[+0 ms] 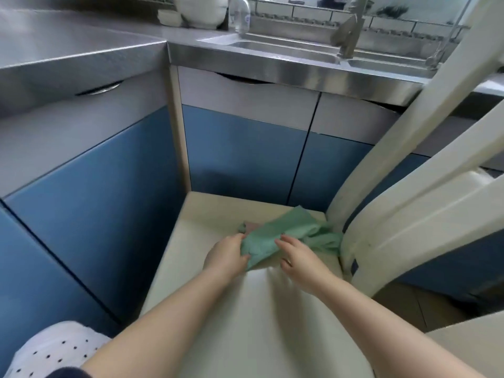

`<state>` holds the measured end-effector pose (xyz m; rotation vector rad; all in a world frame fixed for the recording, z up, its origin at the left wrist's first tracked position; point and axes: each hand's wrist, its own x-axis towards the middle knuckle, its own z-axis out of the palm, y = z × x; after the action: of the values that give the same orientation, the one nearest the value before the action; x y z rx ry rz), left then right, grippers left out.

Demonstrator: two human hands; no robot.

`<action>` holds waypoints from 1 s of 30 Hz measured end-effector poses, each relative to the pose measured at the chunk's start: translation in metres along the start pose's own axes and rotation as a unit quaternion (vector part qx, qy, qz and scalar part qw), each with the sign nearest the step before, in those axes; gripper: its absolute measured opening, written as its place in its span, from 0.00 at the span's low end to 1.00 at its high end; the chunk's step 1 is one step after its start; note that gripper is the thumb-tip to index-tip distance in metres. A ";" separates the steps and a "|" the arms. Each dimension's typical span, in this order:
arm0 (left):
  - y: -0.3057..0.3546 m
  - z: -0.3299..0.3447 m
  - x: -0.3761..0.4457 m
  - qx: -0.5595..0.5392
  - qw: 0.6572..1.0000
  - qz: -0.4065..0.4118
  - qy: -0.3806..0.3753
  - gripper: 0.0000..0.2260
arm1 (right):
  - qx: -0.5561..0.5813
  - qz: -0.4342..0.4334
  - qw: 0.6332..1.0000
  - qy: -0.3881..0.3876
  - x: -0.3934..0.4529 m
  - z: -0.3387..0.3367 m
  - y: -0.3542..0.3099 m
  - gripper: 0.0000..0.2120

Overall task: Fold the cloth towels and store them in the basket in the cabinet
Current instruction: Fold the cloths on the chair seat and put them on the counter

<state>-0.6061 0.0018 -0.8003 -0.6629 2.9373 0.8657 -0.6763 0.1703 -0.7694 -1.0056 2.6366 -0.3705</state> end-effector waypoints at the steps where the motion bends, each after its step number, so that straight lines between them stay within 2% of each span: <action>1: -0.001 0.005 0.002 -0.007 1.000 -0.010 0.002 0.23 | -0.010 0.002 1.000 -0.011 0.002 0.003 0.000 0.26; 4: -0.002 0.013 0.008 -0.030 0.999 -0.020 -0.001 0.18 | -0.024 0.026 0.998 -0.053 0.010 0.010 0.000 0.28; 6: 0.000 0.013 0.007 -0.011 1.000 0.002 0.002 0.15 | -0.042 0.036 0.996 -0.074 0.013 0.012 0.000 0.28; 10: 0.003 -0.006 -0.002 0.039 0.991 0.123 0.022 0.14 | -0.095 0.015 0.994 -0.053 0.019 0.001 -0.004 0.31; 13: 0.003 -0.031 -0.011 0.030 0.980 0.197 -0.008 0.12 | -0.134 -0.029 0.989 -0.048 0.023 -0.016 -0.013 0.31; 16: 0.002 -0.060 -0.017 0.055 0.968 0.239 -0.053 0.11 | -0.181 -0.113 0.974 -0.069 0.021 -0.033 -0.024 0.20; 18: 0.001 -0.082 -0.021 0.086 0.955 0.279 -0.059 0.11 | -0.216 -0.151 0.964 -0.049 0.019 -0.044 -0.029 0.09; 20: -0.002 -0.106 -0.026 0.101 0.948 0.298 -0.049 0.09 | -0.226 -0.162 0.961 -0.011 0.019 -0.052 -0.028 0.07; 24: -0.007 -0.148 -0.030 0.092 0.946 0.311 0.012 0.05 | -0.164 -0.139 0.977 0.017 0.022 -0.075 -0.014 0.11; 27: -0.009 -0.174 -0.029 0.061 0.952 0.295 0.057 0.07 | -0.141 -0.081 0.986 0.020 0.022 -0.096 -0.011 0.06; 30: -0.009 -0.194 -0.025 0.028 0.959 0.267 0.096 0.05 | -0.077 -0.029 0.995 0.047 0.024 -0.118 -0.009 0.07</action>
<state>-0.5586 -0.0962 -0.6373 0.0739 3.3631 0.7676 -0.7305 0.1629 -0.6614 -1.1410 2.7609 -0.2348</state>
